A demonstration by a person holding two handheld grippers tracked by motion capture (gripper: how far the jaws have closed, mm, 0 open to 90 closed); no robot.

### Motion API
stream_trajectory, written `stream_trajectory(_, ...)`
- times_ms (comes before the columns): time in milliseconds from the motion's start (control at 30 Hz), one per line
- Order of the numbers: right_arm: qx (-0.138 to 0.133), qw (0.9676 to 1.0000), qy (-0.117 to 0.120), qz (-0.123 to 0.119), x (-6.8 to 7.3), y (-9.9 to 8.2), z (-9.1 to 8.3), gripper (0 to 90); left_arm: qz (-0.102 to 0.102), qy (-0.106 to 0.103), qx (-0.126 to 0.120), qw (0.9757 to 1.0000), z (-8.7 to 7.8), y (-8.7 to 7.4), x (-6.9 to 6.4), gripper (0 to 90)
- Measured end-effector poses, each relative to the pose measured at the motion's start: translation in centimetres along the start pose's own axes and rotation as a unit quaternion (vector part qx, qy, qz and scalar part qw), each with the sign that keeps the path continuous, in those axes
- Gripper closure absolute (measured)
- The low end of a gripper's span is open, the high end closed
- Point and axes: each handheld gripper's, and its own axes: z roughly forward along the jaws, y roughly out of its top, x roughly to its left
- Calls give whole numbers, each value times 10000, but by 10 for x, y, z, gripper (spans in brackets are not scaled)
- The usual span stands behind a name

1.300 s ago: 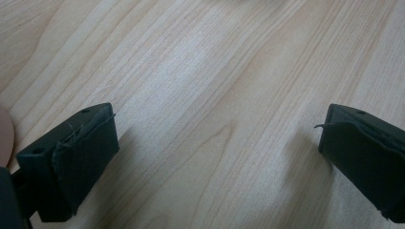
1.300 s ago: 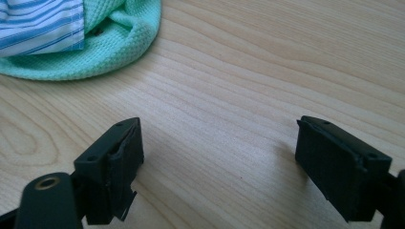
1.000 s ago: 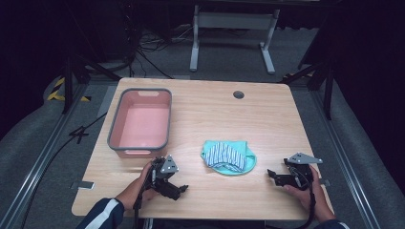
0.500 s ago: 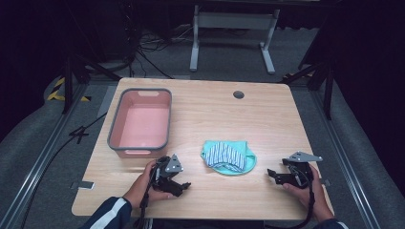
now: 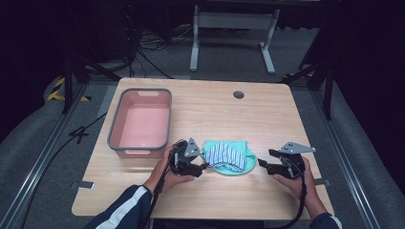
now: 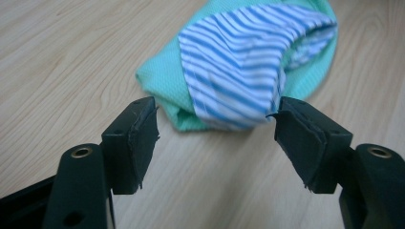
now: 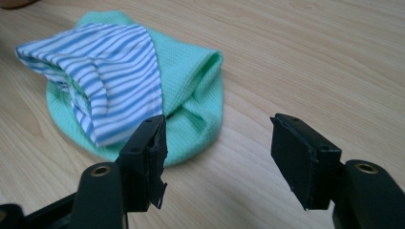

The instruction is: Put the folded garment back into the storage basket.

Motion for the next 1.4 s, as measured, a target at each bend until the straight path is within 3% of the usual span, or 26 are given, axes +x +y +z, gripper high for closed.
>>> stream_trajectory(133,67,9999,10,-86,5,11,13,375,10,162,17,9999,9,5,7,322)
stream_trajectory(200,105,9999,-35,-123,7,16,20,377,-239,126,-10,9996,15,8,17,321)
stream_trajectory(267,165,9997,-76,-186,9,20,27,382,-282,120,-26,9995,20,9,23,322)
stream_trajectory(400,263,9996,-36,-125,12,26,41,395,-196,100,191,9996,31,7,24,319)
stream_trajectory(467,370,9988,-142,-287,15,28,49,401,-224,59,302,9993,38,5,25,313)
stream_trajectory(633,529,9983,-80,-214,16,26,64,400,-311,-22,374,9988,46,2,27,286)
stream_trajectory(700,637,9976,-97,-256,17,24,69,400,-444,-57,401,9982,48,-1,28,267)
stream_trajectory(900,548,9985,20,31,14,17,71,406,-464,-118,243,9986,49,-6,29,256)
stream_trajectory(1000,611,9980,88,-98,16,17,69,487,-462,-97,240,9986,49,-6,27,266)
stream_trajectory(1133,678,9969,327,-209,20,19,67,696,-299,-367,189,9987,46,-6,24,453)
stream_trajectory(1167,668,9967,382,-258,22,19,67,744,-299,-367,189,9987,46,-6,24,546)
stream_trajectory(1200,670,9966,394,-290,23,19,67,768,-269,-494,180,9983,45,-6,23,641)
stream_trajectory(1267,666,9965,394,-321,24,19,67,784,-197,-649,121,9976,44,-8,21,740)
stream_trajectory(1400,655,9965,419,-300,24,18,66,797,-256,-732,107,9969,44,-8,22,780)
